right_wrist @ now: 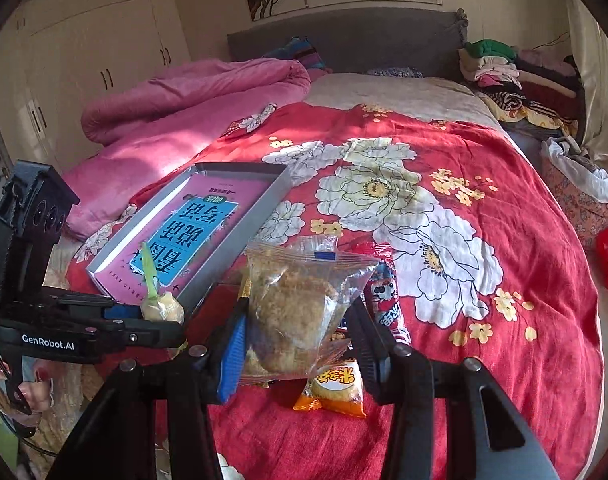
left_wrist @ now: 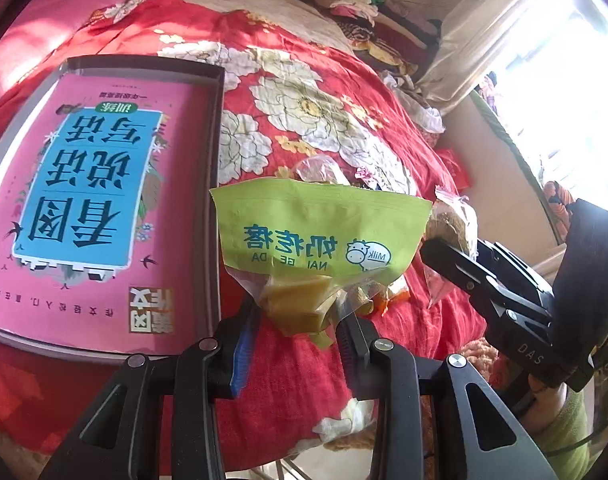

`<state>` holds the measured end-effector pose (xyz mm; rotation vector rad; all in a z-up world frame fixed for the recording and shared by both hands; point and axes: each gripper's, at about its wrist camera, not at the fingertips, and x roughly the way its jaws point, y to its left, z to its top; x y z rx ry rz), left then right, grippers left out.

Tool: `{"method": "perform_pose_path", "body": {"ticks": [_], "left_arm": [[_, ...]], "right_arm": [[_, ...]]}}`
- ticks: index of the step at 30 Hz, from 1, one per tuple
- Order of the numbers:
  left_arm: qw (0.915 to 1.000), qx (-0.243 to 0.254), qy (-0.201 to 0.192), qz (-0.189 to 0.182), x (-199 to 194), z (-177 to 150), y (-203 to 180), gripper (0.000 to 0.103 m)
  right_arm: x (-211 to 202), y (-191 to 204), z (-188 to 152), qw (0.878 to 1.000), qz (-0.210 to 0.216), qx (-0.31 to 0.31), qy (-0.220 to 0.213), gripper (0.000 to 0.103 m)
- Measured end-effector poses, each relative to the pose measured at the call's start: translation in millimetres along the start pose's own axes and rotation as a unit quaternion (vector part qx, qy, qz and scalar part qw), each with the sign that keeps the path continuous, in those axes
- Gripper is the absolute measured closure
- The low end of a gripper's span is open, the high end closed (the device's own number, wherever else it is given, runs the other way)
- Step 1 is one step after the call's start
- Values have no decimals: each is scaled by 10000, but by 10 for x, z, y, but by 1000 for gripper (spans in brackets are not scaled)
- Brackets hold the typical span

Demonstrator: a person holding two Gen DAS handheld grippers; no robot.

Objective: Organize snacks
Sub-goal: 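Lift the green bag with the left gripper and carry it over the tray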

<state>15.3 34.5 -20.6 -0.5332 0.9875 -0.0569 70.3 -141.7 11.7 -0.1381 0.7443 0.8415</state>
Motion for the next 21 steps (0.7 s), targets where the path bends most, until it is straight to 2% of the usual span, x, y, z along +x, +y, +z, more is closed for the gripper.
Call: {"method": "perform_pose_path", "body": {"ticks": [8,21], "left_arm": [[9998,-64,-168,132,-166,-9,163,65],[9981,-355,-396,299,-422,43,500,65]], "right_arm": [[30,219,-18,9997,168,155,-55,55],[121,635,51,9992,397,60,-45,55]]}}
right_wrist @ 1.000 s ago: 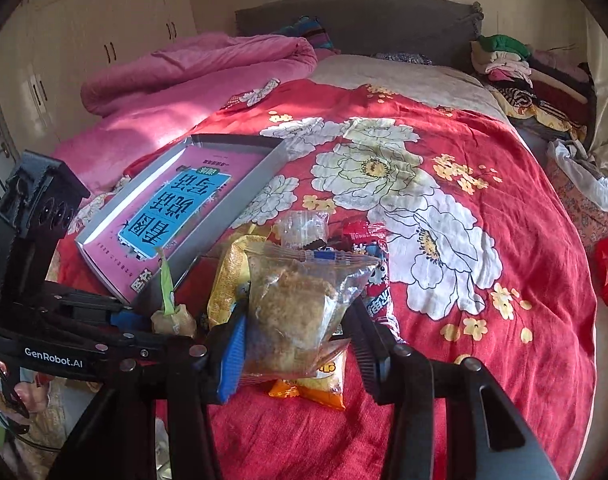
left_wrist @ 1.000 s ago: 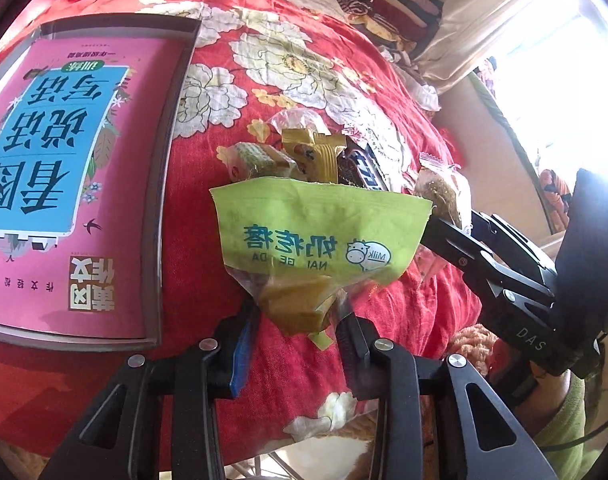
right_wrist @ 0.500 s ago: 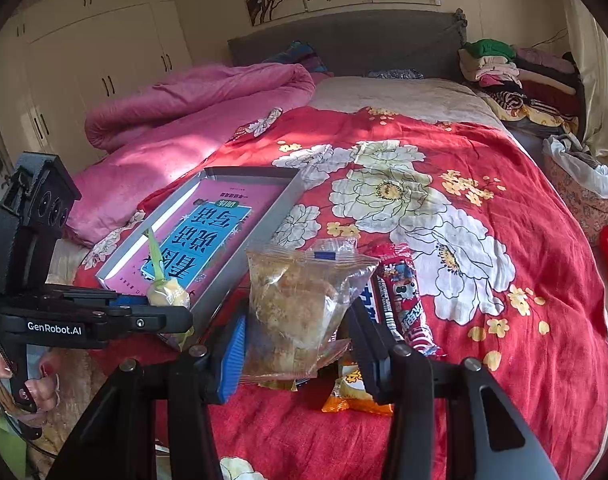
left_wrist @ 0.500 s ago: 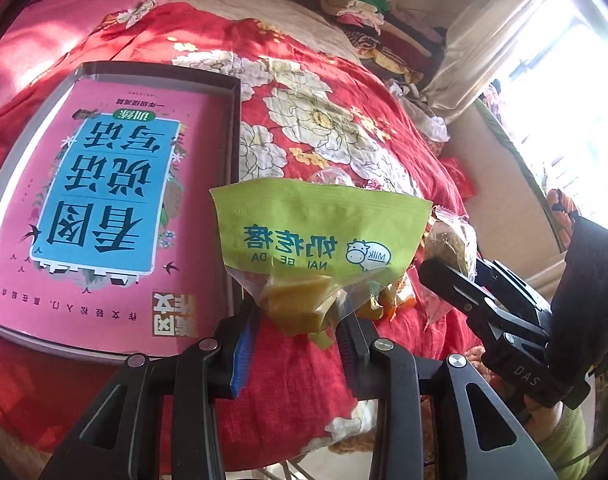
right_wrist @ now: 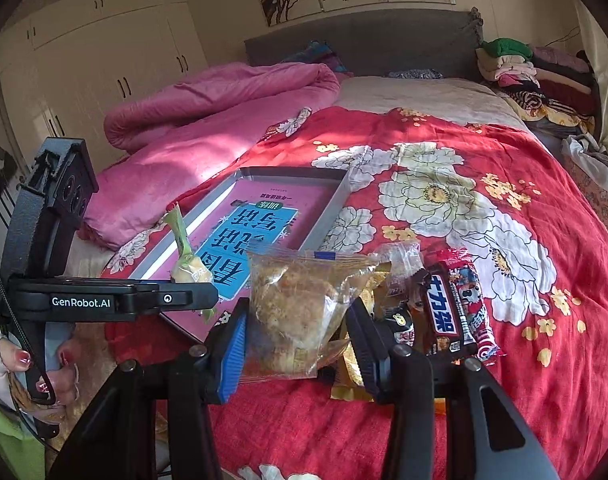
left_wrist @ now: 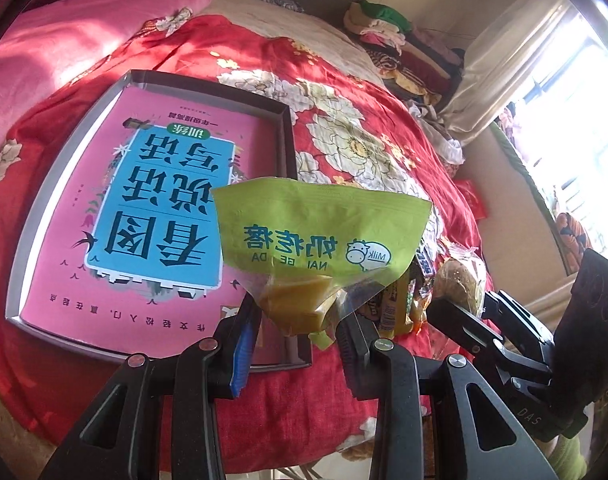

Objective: Organize snacks
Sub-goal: 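Lift the green bag with the left gripper and carry it over the tray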

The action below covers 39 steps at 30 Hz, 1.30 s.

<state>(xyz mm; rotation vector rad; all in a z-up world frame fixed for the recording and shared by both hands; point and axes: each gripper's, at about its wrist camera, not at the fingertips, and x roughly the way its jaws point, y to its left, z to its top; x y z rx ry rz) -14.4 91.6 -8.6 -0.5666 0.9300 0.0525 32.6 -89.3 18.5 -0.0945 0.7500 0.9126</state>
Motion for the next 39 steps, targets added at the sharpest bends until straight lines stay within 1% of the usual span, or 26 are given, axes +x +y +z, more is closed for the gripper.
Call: {"method": "perform_pose_path", "body": {"ticks": [11,17,23,25,29,32,35,39], "left_arm": [[9991,-276,-235,204,-113,148,327,65],[9985,-428,-247,255,-121,199,471,65],[9972,-694,-225,158,-159,263,648,65],[9969,-701,-281,208,-187,282,689,65],[9966,-739,-311,183,-192,322,778,65],[9968,-737,-311,91,-169,342,817,65],[9968,-739,-275,97,-128,349,857,65],[9969,-689,-272,278,-92,354,895,65]], "right_arm": [[165,322,135,9996,143,-250,-2,55],[259,467,180,9992,179,-363,27,55],[374,591,205,9987,207,-453,97,55],[410,619,209,9986,218,-465,110,55],[505,649,218,9985,222,-469,178,55],[587,675,231,9984,226,-461,237,55],[674,711,235,9981,223,-484,304,55],[774,763,212,9975,205,-562,384,55]]}}
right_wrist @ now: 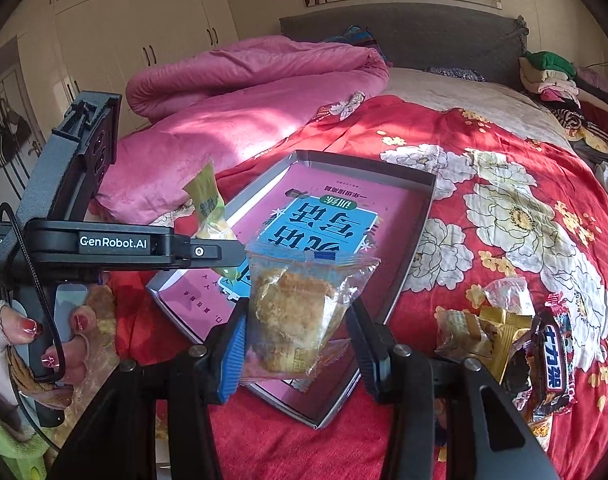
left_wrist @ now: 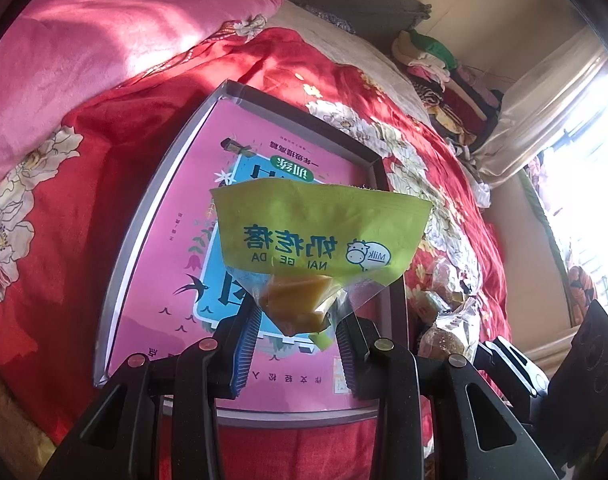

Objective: Organize snacks
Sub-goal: 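Lift the green bag with the left gripper and carry it over the tray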

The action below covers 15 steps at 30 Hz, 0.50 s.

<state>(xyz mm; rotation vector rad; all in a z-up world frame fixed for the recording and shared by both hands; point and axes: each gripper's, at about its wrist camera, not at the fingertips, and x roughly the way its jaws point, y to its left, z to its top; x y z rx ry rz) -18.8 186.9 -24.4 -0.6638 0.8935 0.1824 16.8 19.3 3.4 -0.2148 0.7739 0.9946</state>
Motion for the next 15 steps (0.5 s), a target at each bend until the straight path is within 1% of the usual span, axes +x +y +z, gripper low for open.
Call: {"method": "perform_pose_path", "body": {"ticks": [2,4,7,15], "left_arm": [[10000,36,5,92,19,-1,9,65],[9999,31,45,101,45,-2,21,65],[9996,156,84,233,90,-12,6,65],[9979,280,458,375,245,-100,-41,65]], "right_arm": [[43,20,-13,10000,-14,-40,53,55],[85,26,-30,9999,-12,-37,112,55],[147,27,-50,9998,-23,-51,186,55],[292,37,-124,9991,-4,-83,416,55]]}}
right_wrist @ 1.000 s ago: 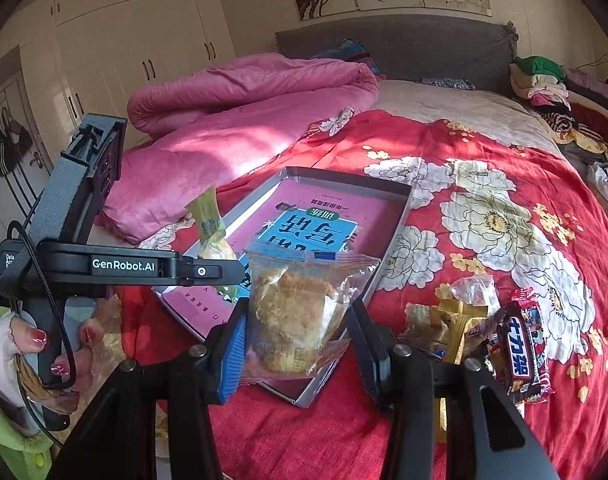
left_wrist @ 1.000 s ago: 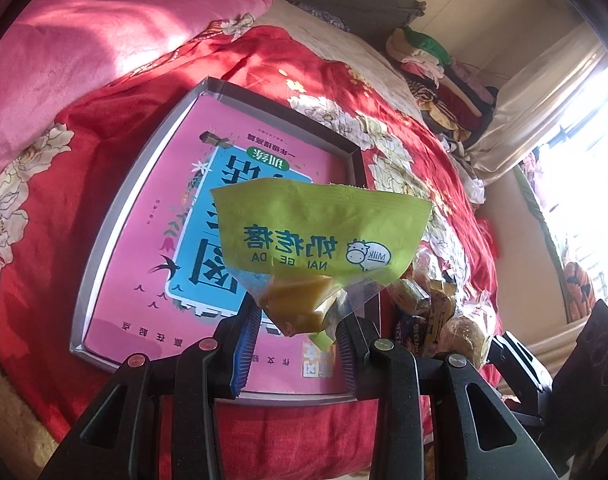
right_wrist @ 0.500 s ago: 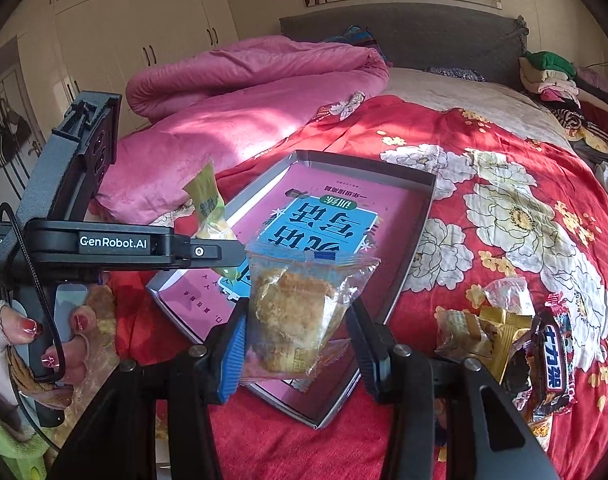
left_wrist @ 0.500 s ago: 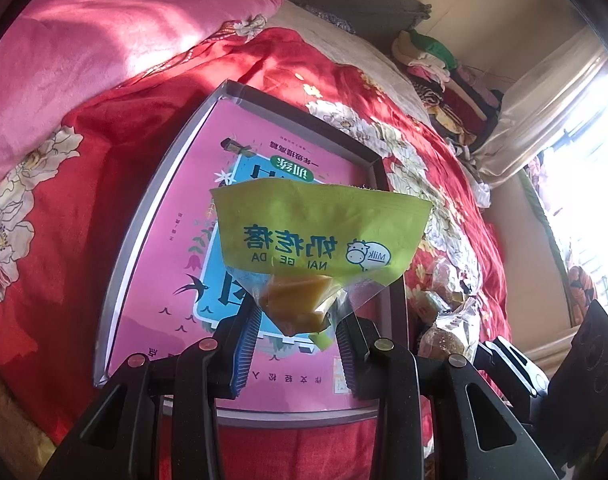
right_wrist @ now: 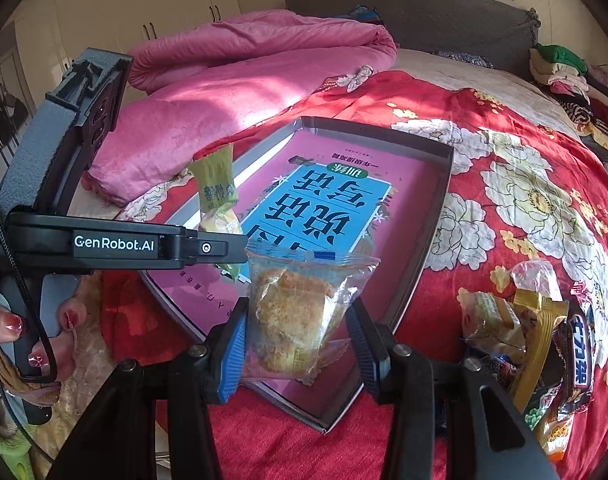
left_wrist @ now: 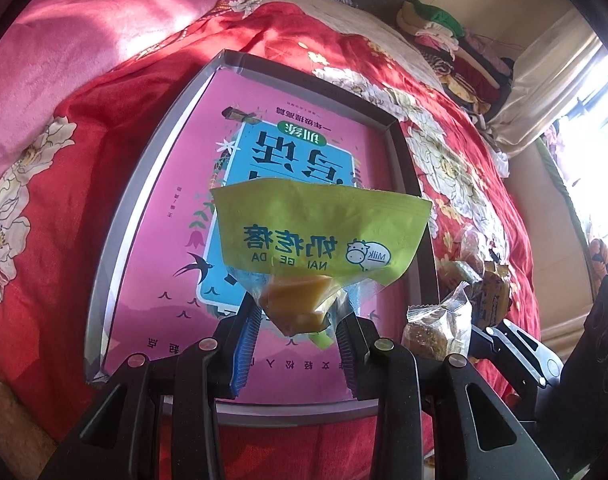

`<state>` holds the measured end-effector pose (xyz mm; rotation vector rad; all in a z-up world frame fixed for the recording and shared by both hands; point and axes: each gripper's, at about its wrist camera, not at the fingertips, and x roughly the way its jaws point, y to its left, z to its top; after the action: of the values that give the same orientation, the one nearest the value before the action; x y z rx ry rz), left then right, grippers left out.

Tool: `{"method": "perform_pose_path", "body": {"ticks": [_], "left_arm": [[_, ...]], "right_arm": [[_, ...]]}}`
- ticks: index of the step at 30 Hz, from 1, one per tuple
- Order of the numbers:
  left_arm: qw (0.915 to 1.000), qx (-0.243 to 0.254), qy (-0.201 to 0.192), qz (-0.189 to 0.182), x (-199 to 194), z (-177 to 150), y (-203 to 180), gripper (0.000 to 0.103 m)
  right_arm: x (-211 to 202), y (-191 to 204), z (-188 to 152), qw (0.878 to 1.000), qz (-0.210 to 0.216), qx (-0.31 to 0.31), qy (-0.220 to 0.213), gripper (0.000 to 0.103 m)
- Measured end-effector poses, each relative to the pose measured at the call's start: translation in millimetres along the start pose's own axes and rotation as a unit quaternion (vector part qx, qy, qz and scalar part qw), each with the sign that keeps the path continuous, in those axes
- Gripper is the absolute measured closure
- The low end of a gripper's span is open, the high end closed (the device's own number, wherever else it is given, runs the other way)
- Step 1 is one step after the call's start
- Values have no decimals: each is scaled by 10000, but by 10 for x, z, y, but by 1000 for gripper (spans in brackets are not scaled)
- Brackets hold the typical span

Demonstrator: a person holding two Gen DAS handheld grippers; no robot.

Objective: Organize snacks
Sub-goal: 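Lift the green bag with the left gripper and carry it over the tray, then lower the green bag onto the tray and open the left gripper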

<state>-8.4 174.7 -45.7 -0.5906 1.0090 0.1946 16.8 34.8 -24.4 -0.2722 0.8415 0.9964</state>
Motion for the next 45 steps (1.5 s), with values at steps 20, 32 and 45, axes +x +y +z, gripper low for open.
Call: {"method": "perform_pose_path", "body": {"ticks": [20,32,45], "left_arm": [[9975,280,386,513,104,-97,-79,65],[9968,314,459,570,147,-114,-85,65],[9964,359,486,594,146,-121,-97,64]], "right_arm": [[100,-22,-50,9999,-74,10,82,55],[172,-29,-57,9992,-363,-98,139,53],[146,0,-91,9994,-255,-85,215,51]]}}
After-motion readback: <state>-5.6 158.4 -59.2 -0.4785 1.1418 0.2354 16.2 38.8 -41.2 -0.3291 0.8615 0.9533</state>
